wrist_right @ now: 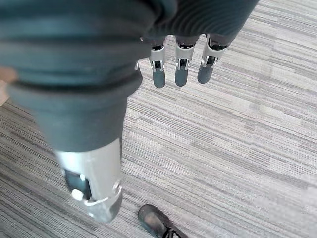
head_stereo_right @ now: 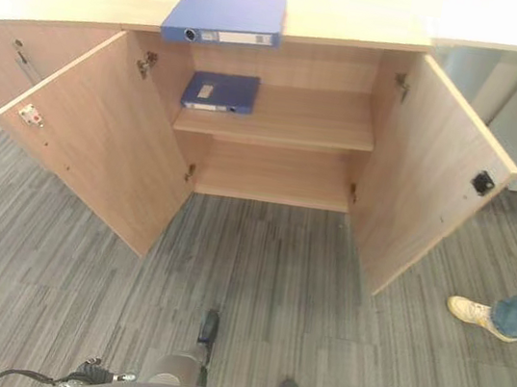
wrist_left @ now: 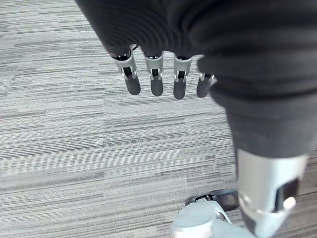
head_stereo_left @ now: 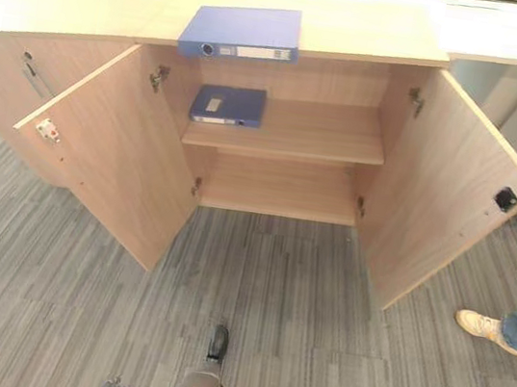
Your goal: Put the empty folder in the office cabinet
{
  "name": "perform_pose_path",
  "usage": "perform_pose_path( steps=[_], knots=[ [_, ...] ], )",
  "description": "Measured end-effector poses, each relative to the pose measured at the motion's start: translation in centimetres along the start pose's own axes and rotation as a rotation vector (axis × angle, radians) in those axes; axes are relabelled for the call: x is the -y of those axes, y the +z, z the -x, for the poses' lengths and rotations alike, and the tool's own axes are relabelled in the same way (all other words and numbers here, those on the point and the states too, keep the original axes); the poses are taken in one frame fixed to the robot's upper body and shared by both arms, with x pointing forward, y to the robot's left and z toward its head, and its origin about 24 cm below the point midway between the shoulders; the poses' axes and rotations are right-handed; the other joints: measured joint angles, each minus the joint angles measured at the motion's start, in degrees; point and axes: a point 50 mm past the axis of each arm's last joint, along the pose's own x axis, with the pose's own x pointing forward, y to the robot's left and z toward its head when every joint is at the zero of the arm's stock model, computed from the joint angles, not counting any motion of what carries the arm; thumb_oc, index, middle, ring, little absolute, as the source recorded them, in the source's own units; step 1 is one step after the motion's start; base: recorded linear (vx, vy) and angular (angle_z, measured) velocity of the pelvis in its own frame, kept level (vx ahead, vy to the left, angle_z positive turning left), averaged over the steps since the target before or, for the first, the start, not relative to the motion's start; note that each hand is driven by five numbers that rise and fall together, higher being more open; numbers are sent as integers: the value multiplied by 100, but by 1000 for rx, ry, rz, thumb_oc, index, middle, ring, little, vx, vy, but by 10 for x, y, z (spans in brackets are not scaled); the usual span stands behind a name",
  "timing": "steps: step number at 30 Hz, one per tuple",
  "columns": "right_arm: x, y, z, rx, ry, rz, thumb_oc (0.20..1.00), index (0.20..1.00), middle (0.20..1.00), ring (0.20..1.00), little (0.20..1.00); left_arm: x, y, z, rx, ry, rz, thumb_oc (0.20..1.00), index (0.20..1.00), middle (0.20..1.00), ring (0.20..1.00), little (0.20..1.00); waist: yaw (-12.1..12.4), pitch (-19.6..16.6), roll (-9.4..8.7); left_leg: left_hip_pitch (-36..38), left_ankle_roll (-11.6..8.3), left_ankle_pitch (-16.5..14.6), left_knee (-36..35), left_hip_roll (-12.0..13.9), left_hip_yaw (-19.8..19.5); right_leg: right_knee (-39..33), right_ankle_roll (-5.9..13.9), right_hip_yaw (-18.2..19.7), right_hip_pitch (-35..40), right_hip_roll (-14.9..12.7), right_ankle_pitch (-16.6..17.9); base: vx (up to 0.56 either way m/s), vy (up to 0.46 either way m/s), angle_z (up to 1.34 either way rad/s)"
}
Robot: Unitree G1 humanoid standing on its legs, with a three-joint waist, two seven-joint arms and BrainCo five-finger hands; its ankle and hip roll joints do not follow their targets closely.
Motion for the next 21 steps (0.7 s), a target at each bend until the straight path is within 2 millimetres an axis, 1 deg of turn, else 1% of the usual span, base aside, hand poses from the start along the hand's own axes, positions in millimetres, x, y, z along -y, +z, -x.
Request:
perform_pose_path(
  steps=[2, 3, 4, 5, 6, 7, 8, 9, 10, 11, 12, 13, 14, 15, 16, 17, 18, 19, 20, 21],
  knots=[
    [1, -14, 0, -36, 0, -10, 1000, 1000, 1000, 1000, 1000, 3, -17, 2, -39, -6, 10, 1000, 1000, 1000, 1000, 1000, 27, -146, 169, 325, 96, 73, -3, -45, 33, -2, 271, 118, 229, -173, -177, 288, 267, -51],
    [-2, -21, 1, -58, 10, -7, 1000, 1000, 1000, 1000, 1000, 2, -19, 2, -50, -4, 17, 1000, 1000, 1000, 1000, 1000, 47, -214, 139, 423, 240, 276, 17, -190, 123, -4, 383, 177, 273, -341, -248, 237, 186, -53],
    [-7, -24, 1, -70, 23, -6, 1000, 1000, 1000, 1000, 1000, 1, -21, 2, -51, 0, 18, 1000, 1000, 1000, 1000, 1000, 74, -305, 83, 465, 320, 260, 52, -358, 281, -6, 378, 236, 259, -549, -351, 357, 278, -57],
    [-12, -25, 1, -71, 40, -7, 1000, 1000, 1000, 1000, 1000, -2, -22, 3, -52, 7, 19, 1000, 1000, 1000, 1000, 1000, 76, -371, -59, 487, 481, 155, 51, -553, 435, -1, 430, 209, 249, -751, -354, 415, 343, -56],
    [-23, -28, 2, -82, 72, -20, 1000, 1000, 1000, 1000, 1000, -8, -20, 2, -46, 28, 56, 1000, 1000, 1000, 1000, 1000, -6, -389, -242, 665, 908, 65, -4, -840, 587, 196, 613, 137, 309, -1071, -109, 352, 326, -42],
    [-30, -33, 3, -93, 93, -21, 1000, 1000, 1000, 1000, 1000, -9, -20, 3, -43, 31, 71, 1000, 1000, 1000, 1000, 1000, -6, -455, -260, 800, 1079, -27, -5, -913, 649, 371, 704, 97, 311, -1145, -44, 231, 235, -31],
    [-40, -39, 5, -109, 118, -23, 1000, 1000, 1000, 1000, 1000, -11, -19, 3, -34, 36, 76, 1000, 1000, 1000, 1000, 1000, -4, -578, -284, 894, 1196, -120, -5, -973, 714, 585, 761, 61, 247, -1226, 0, 113, 164, -31],
    [-46, -42, 6, -117, 138, -24, 1000, 1000, 1000, 1000, 1000, -13, -17, 2, -27, 40, 73, 1000, 1000, 1000, 1000, 1000, 7, -685, -302, 955, 1245, -172, -2, -1004, 790, 799, 804, 67, 153, -1331, -27, 155, 276, -32],
    [-49, -43, 7, -118, 149, -23, 1000, 1000, 1000, 1000, 1000, -15, -15, 2, -18, 46, 70, 1000, 1000, 1000, 1000, 1000, -1, -732, -332, 994, 1318, -278, -3, -1078, 830, 972, 909, 41, 121, -1388, -3, 204, 350, -32],
    [-49, -44, 7, -121, 156, -25, 1000, 1000, 1000, 1000, 1000, -20, -2, 1, 13, 54, 63, 1000, 1000, 1000, 1000, 1000, -28, -817, -378, 1100, 1435, -416, -4, -1223, 856, 1372, 1015, -55, -75, -1510, 64, 201, 315, -21],
    [-44, -40, 6, -115, 141, -29, 1000, 1000, 1000, 1000, 1000, -19, 0, 1, 10, 53, 58, 1000, 1000, 1000, 1000, 1000, -33, -788, -325, 1116, 1495, -306, -2, -1228, 896, 1988, 1035, -254, -327, -1648, -21, 97, 129, -8],
    [-42, -40, 5, -116, 137, -29, 1000, 1000, 1000, 1000, 1000, -22, 3, 1, 17, 60, 46, 1000, 1000, 1000, 1000, 1000, -69, -827, -314, 1190, 1526, -411, -3, -1275, 867, 2439, 1051, -414, -572, -1782, 4, 82, 77, -3],
    [-39, -34, 5, -102, 131, -30, 1000, 1000, 1000, 1000, 1000, -28, 4, 1, 22, 77, 29, 1000, 1000, 1000, 1000, 1000, -67, -834, -329, 1195, 1598, -447, -2, -1354, 905, 2908, 1065, -593, -767, -2001, -70, 55, 30, 0],
    [-38, -32, 4, -97, 129, -29, 1000, 1000, 1000, 1000, 1000, -32, 11, 1, 42, 87, 28, 1000, 1000, 1000, 1000, 1000, -99, -842, -313, 1246, 1632, -551, -2, -1406, 790, 2963, 1095, -634, -890, -2046, -152, 71, 5, 9],
    [-37, -26, 4, -78, 125, -19, 1000, 1000, 1000, 1000, 1000, -37, 9, 1, 36, 102, 40, 1000, 1000, 1000, 1000, 1000, -154, -845, -305, 1202, 1688, -469, 40, -1414, 746, 2693, 1120, -631, -977, -2036, -202, 66, -37, 21],
    [-36, -21, 3, -66, 122, -19, 1000, 1000, 1000, 1000, 1000, -39, 11, 1, 41, 109, 47, 1000, 1000, 1000, 1000, 1000, -184, -822, -283, 1151, 1687, -463, 56, -1402, 716, 2422, 1134, -509, -1046, -1969, -195, 47, -41, 33],
    [-35, -17, 3, -57, 119, -20, 1000, 1000, 1000, 1000, 1000, -40, 11, 1, 43, 112, 51, 1000, 1000, 1000, 1000, 1000, -231, -800, -298, 1149, 1699, -429, 59, -1389, 698, 2175, 1145, -448, -1027, -1920, -188, 116, -60, 29],
    [-34, -16, 3, -56, 117, -21, 1000, 1000, 1000, 1000, 1000, -39, 11, 1, 43, 112, 53, 1000, 1000, 1000, 1000, 1000, -265, -738, -243, 1171, 1699, -429, 59, -1387, 652, 1996, 1160, -395, -1061, -1898, -177, 144, -65, 27],
    [-31, -15, 2, -53, 106, -21, 1000, 1000, 1000, 1000, 1000, -36, 7, 1, 34, 108, 60, 1000, 1000, 1000, 1000, 1000, -324, -666, -193, 1230, 1688, -519, 55, -1368, 519, 1534, 1289, -40, -1166, -1705, -100, 144, -65, 24],
    [-29, -13, 2, -47, 101, -21, 1000, 1000, 1000, 1000, 1000, -34, 4, 1, 22, 105, 64, 1000, 1000, 1000, 1000, 1000, -361, -630, -150, 1251, 1685, -520, 53, -1333, 456, 1197, 1370, 232, -1133, -1590, -52, 118, -47, 30]
  ],
)
